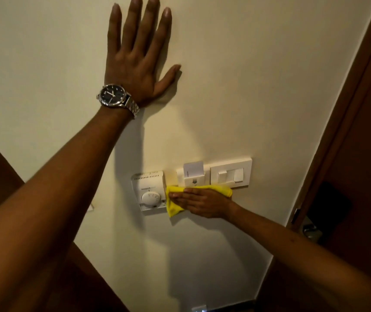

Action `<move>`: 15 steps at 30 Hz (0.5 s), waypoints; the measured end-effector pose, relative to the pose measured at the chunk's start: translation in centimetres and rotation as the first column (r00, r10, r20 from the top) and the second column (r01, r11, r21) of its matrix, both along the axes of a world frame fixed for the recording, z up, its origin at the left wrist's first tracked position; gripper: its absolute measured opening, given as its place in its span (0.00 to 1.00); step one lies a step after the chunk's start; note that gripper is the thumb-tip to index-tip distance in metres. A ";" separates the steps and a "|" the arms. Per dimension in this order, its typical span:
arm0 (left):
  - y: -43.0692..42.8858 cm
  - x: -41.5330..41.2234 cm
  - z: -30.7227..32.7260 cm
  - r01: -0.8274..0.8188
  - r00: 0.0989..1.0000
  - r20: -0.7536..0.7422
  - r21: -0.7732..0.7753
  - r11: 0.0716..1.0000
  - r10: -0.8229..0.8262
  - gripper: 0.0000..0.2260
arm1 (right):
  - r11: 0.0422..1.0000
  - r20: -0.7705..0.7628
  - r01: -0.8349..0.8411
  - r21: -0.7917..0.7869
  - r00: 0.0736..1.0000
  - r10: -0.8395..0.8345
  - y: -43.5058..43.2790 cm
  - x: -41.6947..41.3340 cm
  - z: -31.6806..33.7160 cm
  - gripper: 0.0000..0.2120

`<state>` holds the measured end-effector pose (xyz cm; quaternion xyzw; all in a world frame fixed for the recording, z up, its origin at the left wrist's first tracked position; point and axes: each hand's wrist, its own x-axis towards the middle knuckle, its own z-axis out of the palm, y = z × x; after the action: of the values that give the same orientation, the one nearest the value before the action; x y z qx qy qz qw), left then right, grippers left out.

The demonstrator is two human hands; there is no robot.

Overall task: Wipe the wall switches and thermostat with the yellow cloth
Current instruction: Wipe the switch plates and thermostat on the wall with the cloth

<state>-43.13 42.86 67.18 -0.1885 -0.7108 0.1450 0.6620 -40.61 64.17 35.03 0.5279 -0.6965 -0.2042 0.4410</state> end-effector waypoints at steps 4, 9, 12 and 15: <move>-0.2 -0.5 -0.1 0.000 1.000 0.000 0.021 1.000 0.000 0.35 | 1.000 0.032 0.020 0.005 0.999 -0.021 -0.8 0.4 -0.3 0.24; -0.3 -0.7 -0.3 0.037 0.999 0.017 0.022 0.999 -0.037 0.35 | 0.999 0.027 -0.042 0.008 0.999 0.041 -0.4 0.1 0.5 0.23; -0.8 -0.8 -0.1 0.039 0.999 0.007 0.014 0.999 -0.039 0.35 | 0.999 0.030 -0.023 -0.022 0.999 0.024 1.8 0.1 0.8 0.23; -1.0 -0.6 -0.1 0.031 0.999 -0.010 0.011 0.999 -0.031 0.34 | 0.985 0.048 0.073 -0.156 0.997 -0.067 5.1 0.6 -1.7 0.23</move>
<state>-43.69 41.88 67.05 -0.1952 -0.7052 0.1317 0.6688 -40.02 69.26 33.36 0.4708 -0.7378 -0.1528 0.4589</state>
